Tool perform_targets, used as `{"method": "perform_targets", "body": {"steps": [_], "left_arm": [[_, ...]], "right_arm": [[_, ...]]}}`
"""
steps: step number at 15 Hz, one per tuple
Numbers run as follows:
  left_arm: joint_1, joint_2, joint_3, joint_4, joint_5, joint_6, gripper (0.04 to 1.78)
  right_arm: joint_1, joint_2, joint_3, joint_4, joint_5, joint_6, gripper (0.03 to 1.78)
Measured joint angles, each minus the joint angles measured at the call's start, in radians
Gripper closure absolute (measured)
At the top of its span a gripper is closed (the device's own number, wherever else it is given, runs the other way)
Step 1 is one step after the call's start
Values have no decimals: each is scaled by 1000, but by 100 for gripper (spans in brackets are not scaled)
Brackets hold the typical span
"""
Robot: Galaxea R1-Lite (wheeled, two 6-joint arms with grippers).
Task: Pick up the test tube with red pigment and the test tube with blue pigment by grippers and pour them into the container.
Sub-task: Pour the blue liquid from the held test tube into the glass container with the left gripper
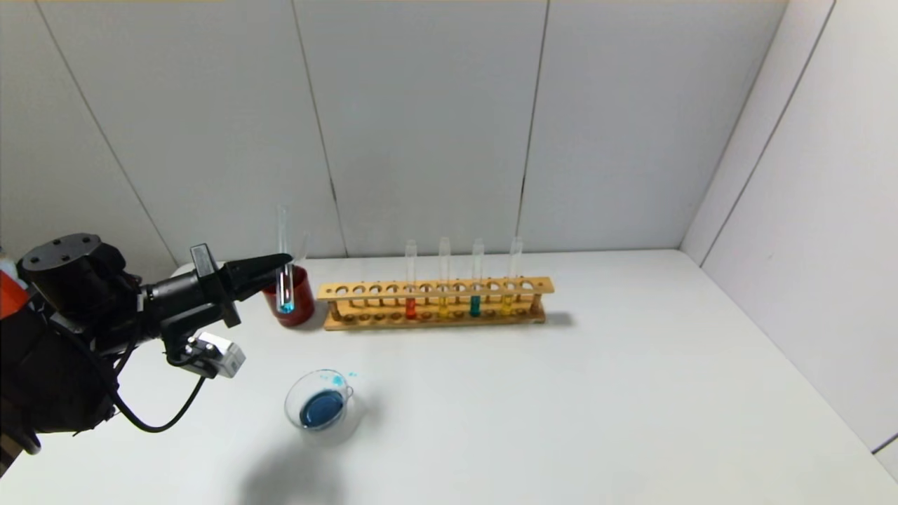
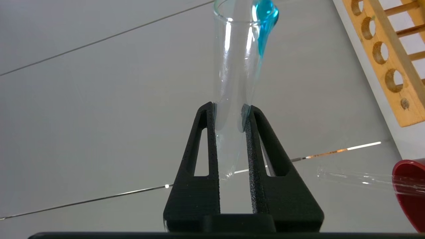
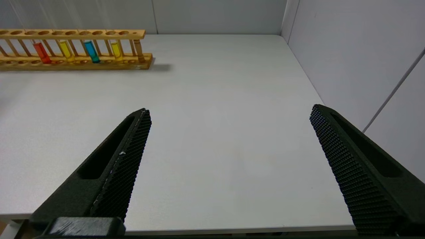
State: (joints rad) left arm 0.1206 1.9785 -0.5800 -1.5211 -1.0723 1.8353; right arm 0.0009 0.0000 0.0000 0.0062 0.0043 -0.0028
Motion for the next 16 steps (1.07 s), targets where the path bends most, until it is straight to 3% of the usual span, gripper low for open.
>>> {"method": "perform_targets", "body": {"steps": [16], "left_arm": [[20, -7, -9, 0, 8, 85, 152]], "right_arm": [[0, 0, 0, 0, 0, 0, 6]]}}
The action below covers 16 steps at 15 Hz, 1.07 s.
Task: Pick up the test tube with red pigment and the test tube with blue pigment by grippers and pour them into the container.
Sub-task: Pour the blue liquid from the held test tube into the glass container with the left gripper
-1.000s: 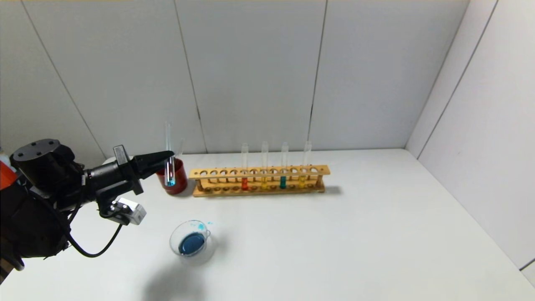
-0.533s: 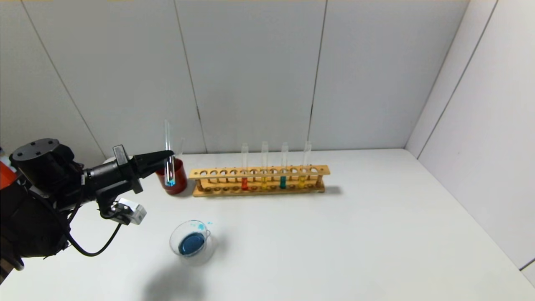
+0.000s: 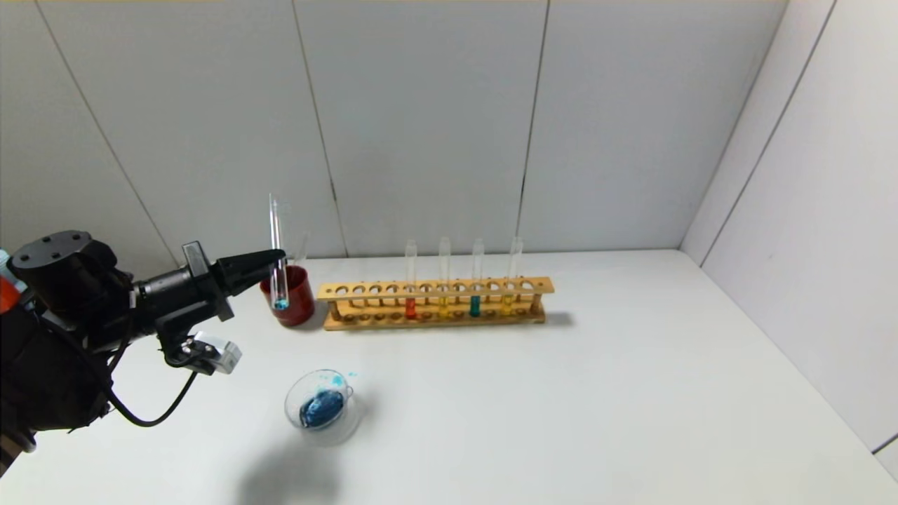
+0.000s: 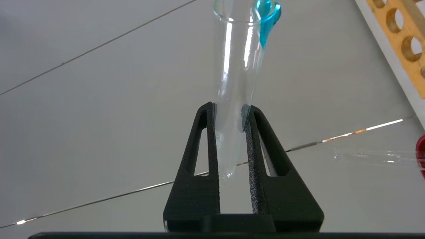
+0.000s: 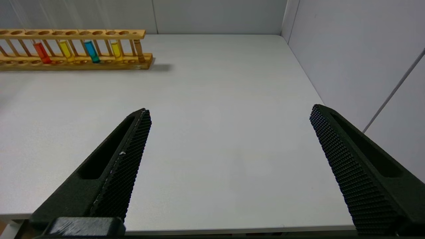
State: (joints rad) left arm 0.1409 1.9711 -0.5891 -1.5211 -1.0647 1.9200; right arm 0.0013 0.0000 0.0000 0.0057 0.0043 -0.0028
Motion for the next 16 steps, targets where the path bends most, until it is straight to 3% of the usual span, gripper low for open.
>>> {"method": "perform_targets", "body": {"steps": [6, 11, 14, 16], "left_arm": [[1, -2, 3, 0, 18, -1, 152], [-4, -19, 8, 0, 103, -76, 152], [-24, -46, 5, 0, 191, -169, 152], [-64, -66, 6, 0, 298, -227, 152]], "right_arm": [[0, 0, 0, 0, 0, 0, 6], [0, 0, 0, 0, 0, 0, 6], [0, 0, 0, 0, 0, 0, 6], [0, 0, 0, 0, 0, 0, 6]]}}
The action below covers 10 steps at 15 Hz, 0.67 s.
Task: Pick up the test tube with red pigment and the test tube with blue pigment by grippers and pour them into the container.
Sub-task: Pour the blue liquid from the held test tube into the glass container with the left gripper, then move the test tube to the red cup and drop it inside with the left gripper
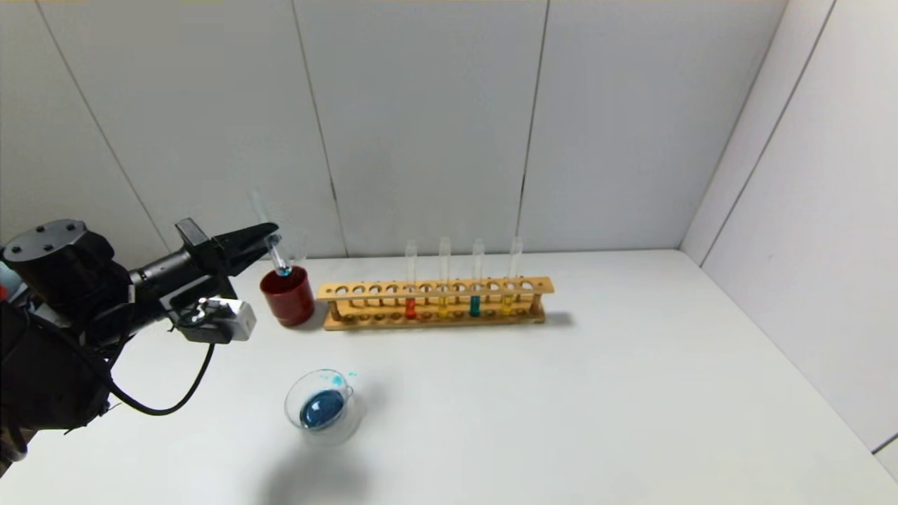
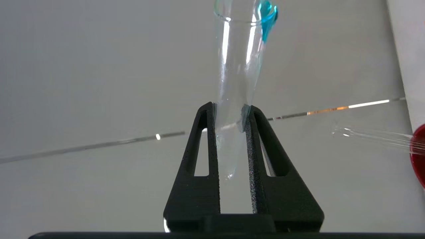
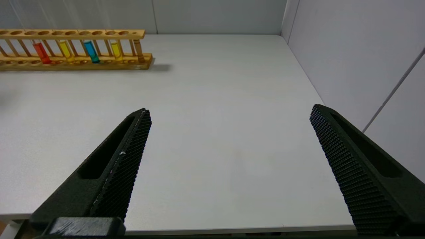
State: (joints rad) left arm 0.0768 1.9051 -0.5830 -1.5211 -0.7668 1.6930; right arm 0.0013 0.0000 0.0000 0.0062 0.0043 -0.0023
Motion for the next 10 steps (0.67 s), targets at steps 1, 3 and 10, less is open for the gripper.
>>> {"method": "perform_targets", "body": {"steps": [1, 3, 10], "left_arm": [[-23, -11, -1, 0, 61, -27, 152], [-66, -38, 4, 0, 199, -87, 152], [-169, -166, 132, 1, 691, -334, 152]], "right_arm": [[0, 0, 0, 0, 0, 0, 6], [0, 0, 0, 0, 0, 0, 6], [0, 0, 0, 0, 0, 0, 6]]}}
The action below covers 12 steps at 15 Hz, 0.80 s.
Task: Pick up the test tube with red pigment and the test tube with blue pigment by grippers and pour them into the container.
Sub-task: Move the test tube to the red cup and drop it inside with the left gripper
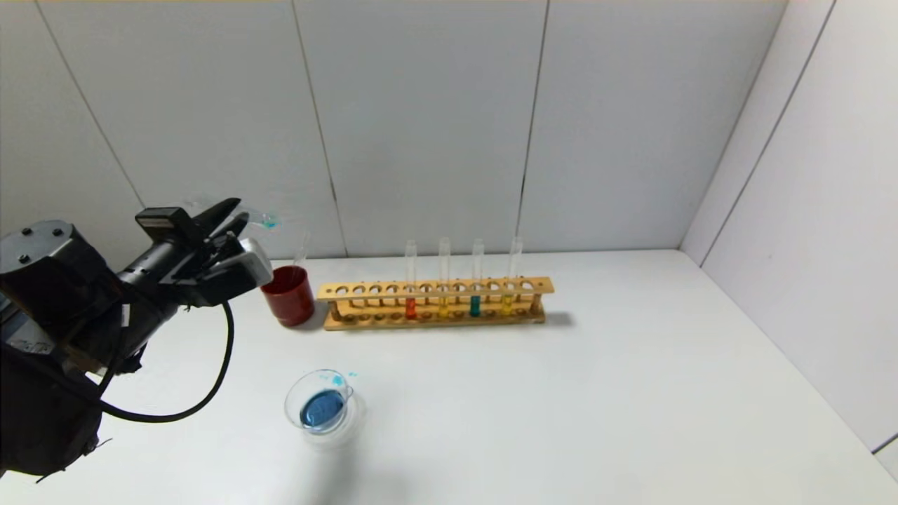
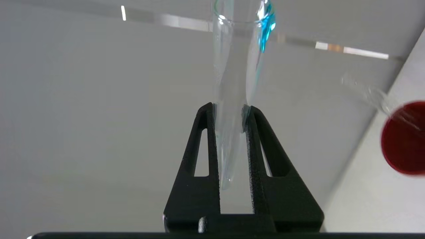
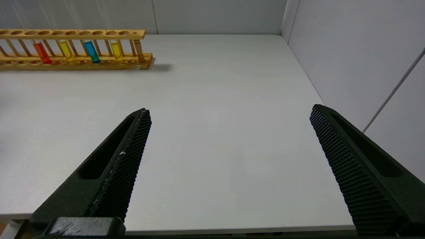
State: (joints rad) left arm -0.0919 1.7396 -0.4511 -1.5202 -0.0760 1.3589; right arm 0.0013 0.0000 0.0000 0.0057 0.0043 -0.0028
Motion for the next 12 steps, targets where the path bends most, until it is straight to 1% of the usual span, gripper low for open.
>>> {"method": "perform_targets", "body": {"steps": [1, 3, 4, 5, 8, 10, 12], "left_arm": [[-38, -16, 16, -1, 102, -55, 152], [-125, -27, 31, -1, 334, -214, 152], [-151, -22, 31, -1, 430, -299, 152], [-166, -11, 27, -1, 487, -366, 152], [-183, 47, -16, -1, 543, -547, 152], [-192, 106, -97, -1, 619, -666, 152], [-222, 164, -197, -1, 708, -789, 152]], "right_arm": [[0, 0, 0, 0, 0, 0, 6], [0, 0, 0, 0, 0, 0, 6], [0, 0, 0, 0, 0, 0, 6], [0, 0, 0, 0, 0, 0, 6], [0, 0, 0, 0, 0, 0, 6], [0, 0, 0, 0, 0, 0, 6], [0, 0, 0, 0, 0, 0, 6]]}}
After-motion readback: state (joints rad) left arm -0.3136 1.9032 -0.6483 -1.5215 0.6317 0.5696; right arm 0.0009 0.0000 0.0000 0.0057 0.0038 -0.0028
